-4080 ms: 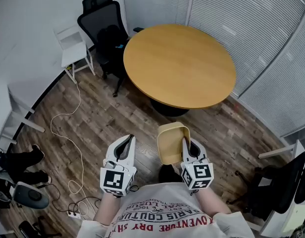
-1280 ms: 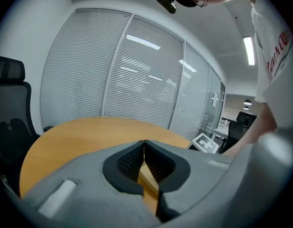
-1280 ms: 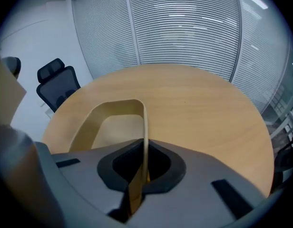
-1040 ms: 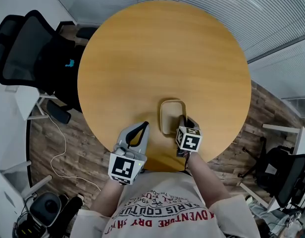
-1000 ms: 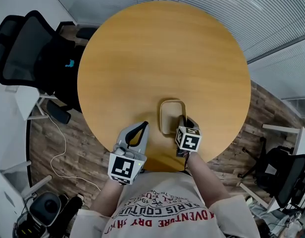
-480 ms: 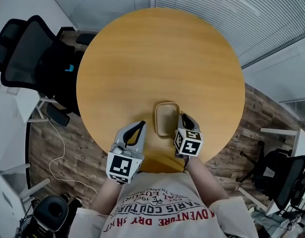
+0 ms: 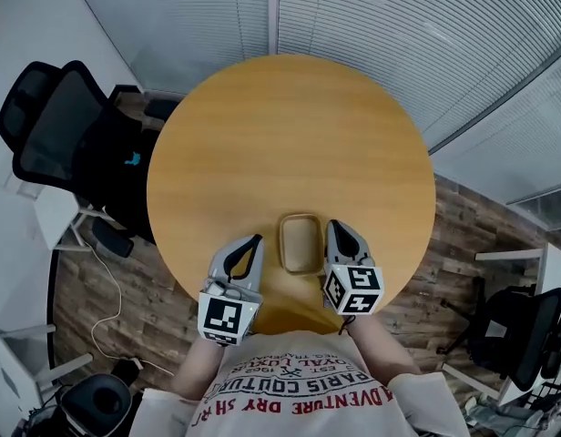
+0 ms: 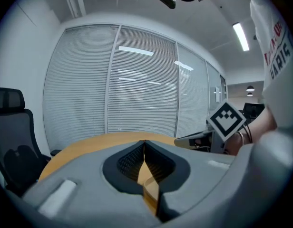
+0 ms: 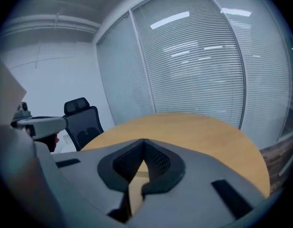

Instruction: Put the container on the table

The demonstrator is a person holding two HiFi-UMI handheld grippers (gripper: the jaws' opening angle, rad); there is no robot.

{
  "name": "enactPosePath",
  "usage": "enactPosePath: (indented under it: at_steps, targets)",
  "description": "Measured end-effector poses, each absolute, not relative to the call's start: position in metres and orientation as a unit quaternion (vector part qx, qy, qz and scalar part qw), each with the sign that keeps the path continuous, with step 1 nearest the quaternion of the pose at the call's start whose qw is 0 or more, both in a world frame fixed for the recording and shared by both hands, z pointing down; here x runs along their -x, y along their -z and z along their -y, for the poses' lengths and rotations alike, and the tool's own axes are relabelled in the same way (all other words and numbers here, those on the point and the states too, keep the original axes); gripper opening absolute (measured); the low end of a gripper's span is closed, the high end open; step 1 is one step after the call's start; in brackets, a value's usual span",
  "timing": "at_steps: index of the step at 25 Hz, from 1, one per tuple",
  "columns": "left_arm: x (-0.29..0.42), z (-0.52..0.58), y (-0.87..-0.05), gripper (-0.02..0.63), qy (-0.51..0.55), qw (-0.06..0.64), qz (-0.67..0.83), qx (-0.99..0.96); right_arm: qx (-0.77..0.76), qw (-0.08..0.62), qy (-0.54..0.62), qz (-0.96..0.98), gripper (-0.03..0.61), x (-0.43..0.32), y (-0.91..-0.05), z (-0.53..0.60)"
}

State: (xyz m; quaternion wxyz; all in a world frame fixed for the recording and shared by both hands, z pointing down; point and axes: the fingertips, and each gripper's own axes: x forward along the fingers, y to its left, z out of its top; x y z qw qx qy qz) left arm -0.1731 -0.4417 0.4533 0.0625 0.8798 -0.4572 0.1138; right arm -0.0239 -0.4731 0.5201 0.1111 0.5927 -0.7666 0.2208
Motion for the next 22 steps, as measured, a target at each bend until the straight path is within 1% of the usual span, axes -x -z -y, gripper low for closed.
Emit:
enactPosePath:
  at_steps: [5,12,16,22]
  targets:
    - [0.168,0.435,-0.437,0.011,-0.098,0.036,0.448,-0.888,-0.576,0.063,-0.162,0.798,0.009,0.022,-0.476,0.454]
    - [0.173,0.428,-0.430,0.011,-0.080,0.056,0.457,-0.884,-0.585,0.025,-0.065,0.808,0.009,0.015,-0.432,0.424]
    - [0.178,0.426,-0.425,0.011,-0.065,0.074,0.455,-0.885,-0.581,0.022,-0.069,0.811,0.008,0.021,-0.426,0.419]
    - [0.180,0.419,-0.418,0.011,-0.069,0.067,0.453,-0.886,-0.562,0.041,-0.110,0.819,0.008,0.032,-0.437,0.417]
